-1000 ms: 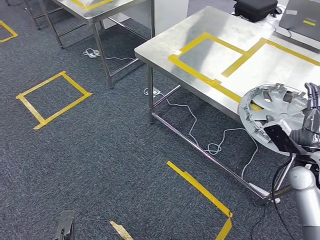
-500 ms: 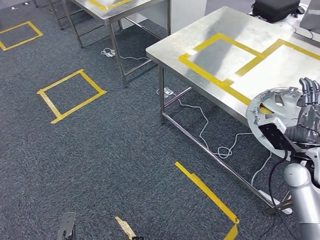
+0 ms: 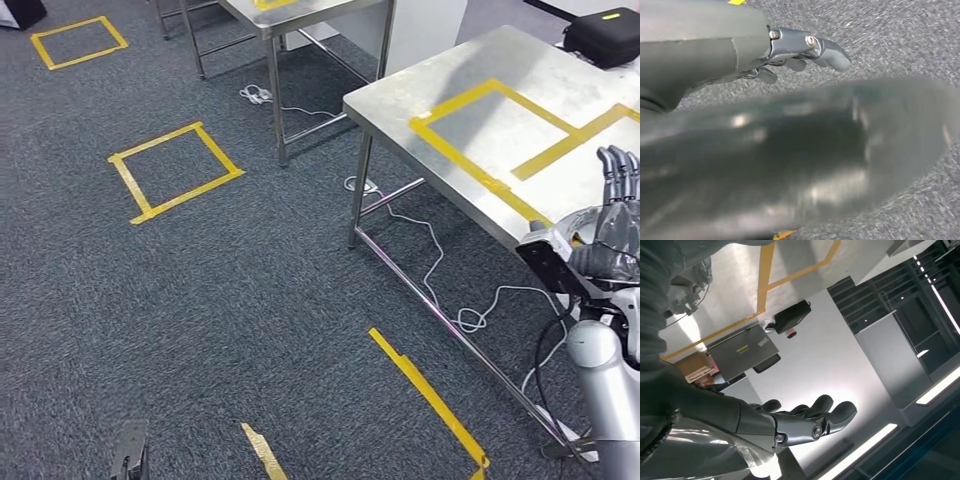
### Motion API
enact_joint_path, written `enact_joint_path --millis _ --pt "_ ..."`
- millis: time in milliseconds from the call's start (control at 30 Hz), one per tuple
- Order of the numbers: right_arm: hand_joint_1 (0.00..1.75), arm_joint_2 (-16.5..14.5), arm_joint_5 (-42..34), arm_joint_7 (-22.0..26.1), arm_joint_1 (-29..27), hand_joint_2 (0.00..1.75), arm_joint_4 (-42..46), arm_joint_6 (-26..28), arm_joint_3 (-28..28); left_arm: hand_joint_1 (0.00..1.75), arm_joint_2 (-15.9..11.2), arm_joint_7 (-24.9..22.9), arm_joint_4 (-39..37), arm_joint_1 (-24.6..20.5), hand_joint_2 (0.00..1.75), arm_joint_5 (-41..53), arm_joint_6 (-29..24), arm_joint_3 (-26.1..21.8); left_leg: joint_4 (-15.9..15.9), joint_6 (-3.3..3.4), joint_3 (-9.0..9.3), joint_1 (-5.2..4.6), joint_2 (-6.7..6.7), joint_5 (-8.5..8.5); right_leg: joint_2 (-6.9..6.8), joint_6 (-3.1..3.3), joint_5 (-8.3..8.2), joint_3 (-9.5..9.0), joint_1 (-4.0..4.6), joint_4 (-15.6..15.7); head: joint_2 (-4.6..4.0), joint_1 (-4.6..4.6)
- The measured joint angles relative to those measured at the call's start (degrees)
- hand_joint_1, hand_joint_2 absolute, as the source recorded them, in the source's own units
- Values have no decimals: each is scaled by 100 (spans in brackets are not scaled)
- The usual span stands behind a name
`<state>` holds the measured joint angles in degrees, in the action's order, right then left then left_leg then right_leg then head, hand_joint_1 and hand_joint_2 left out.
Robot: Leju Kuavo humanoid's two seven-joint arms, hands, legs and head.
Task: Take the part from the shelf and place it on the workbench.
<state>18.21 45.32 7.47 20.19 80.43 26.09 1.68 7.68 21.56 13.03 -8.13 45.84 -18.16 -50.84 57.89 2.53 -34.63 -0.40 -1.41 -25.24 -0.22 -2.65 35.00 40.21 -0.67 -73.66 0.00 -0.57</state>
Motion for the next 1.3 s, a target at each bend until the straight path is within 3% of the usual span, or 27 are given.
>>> enact_joint_path --millis 33,100,167,267,333,433,467,500,533,600,667,767,833,867,933,967,1000,1033,1067,1133,1200,1267,1300 --pt "0 0 3 0 14 175 -7 -1 -8 0 5 -3 0 1 0 3 0 0 5 -2 5 2 -46 -1 9 3 -171 -65 -2 187 0 -1" --pt "0 0 7 -1 65 175 -14 -2 -23 0 12 -5 0 -4 0 8 0 0 24 -20 7 1 -136 -9 103 11 -574 -401 -16 940 0 -1" --pt "0 0 10 -1 106 175 -19 -2 -37 0 16 -5 0 -13 0 11 0 0 56 -71 -32 -5 -216 -3 219 31 -731 -668 -25 1481 0 -4" --pt "0 -2 17 -1 127 175 -25 -4 -58 0 14 -7 0 8 0 15 -1 0 66 -166 -86 6 -294 20 185 104 -726 -720 -19 1574 0 -5" --pt "0 -3 19 1 152 175 -26 -4 -65 0 7 -7 0 9 0 15 -9 0 262 -231 -171 4 -177 -124 105 174 -745 -740 -36 1602 0 -25" --pt "0 -4 21 1 162 175 -30 -5 -69 0 16 -7 0 -6 0 15 -19 1 1292 -308 -632 26 52 -636 -30 242 -742 -749 -28 1611 0 -47" --pt "0 -4 21 0 159 175 -33 -5 -71 0 21 -10 0 -3 0 16 -21 2 1588 -317 -765 33 71 -730 -69 245 -739 -749 -22 1609 0 -46" --pt "0 -4 20 0 157 175 -37 -6 -73 0 24 -14 0 1 0 20 -26 2 1700 -319 -814 37 79 -722 -105 246 -737 -749 -19 1608 0 -48" --pt "0 -4 19 0 155 175 -40 -5 -74 0 25 -17 0 5 0 25 -34 2 1585 -310 -755 38 86 -608 -138 246 -735 -753 -15 1606 0 -48" --pt "0 -2 2 1 151 175 -43 0 -69 0 25 -22 0 3 0 36 -62 2 839 -262 -380 26 161 -235 -198 232 -724 -769 -7 1604 0 -47" --pt "0 10 -40 4 131 175 -43 6 -46 0 32 -23 0 -11 0 41 -86 2 201 -204 -68 -7 255 -43 -253 194 -706 -770 18 1597 0 -45" --pt "0 45 -115 22 57 175 -43 9 -7 0 48 -28 0 -14 0 42 -103 2 51 -124 -22 -24 228 -33 -326 115 -698 -773 34 1619 0 -43" --pt "0 76 -136 26 20 175 -42 10 11 0 58 -35 0 -14 0 41 -119 2 2 -57 -3 -4 180 -2 -242 54 -579 -711 20 1493 0 -35" --pt "0 97 -140 26 3 175 -41 10 23 0 60 -38 0 -20 0 41 -127 2 -19 -28 7 8 158 11 -159 31 -436 -599 13 1259 0 -27" --pt "0 128 -151 25 -51 175 -42 13 51 0 61 -38 0 -25 0 41 -137 2 -20 0 3 8 105 13 -22 7 -79 -230 7 492 0 -14" --pt "0 135 -156 25 -89 175 -43 13 63 0 65 -39 0 -19 0 41 -139 2 -19 4 2 6 75 12 -1 -1 33 -50 6 141 0 -13" --pt "0 137 -160 25 -123 175 -43 14 73 0 70 -39 0 -12 0 41 -139 2 -16 5 1 4 45 11 8 -6 44 54 6 -38 0 -13" --pt "0 139 -162 26 -146 175 -43 14 83 0 74 -40 0 -7 0 41 -140 2 -12 5 3 3 12 10 11 -6 -57 54 4 6 0 -13" --pt "0 146 -163 26 -156 175 -43 14 92 0 76 -40 0 -8 0 41 -141 2 -6 2 7 5 -22 9 18 -3 -257 -69 0 292 0 -13" --pt "0 168 -165 26 -154 175 -42 16 107 0 80 -40 0 -17 0 41 -144 2 18 -19 2 -2 -88 -3 98 3 -629 -465 -15 1108 0 -13" --pt "0 185 -169 26 -159 87 -36 21 115 0 82 -40 0 -18 0 41 -146 2 40 -68 -30 -13 -141 0 174 28 -735 -701 -17 1556 0 -18" --pt "0 188 -176 26 -171 0 -27 27 122 0 82 -39 0 -4 0 42 -149 2 45 -123 -54 -12 -178 16 165 80 -725 -726 -11 1598 0 -24" --pt "0 189 -181 27 -175 0 -20 30 126 0 80 -37 0 2 0 42 -151 2 63 -148 -58 -10 -171 -5 148 110 -735 -733 -17 1608 0 -22"
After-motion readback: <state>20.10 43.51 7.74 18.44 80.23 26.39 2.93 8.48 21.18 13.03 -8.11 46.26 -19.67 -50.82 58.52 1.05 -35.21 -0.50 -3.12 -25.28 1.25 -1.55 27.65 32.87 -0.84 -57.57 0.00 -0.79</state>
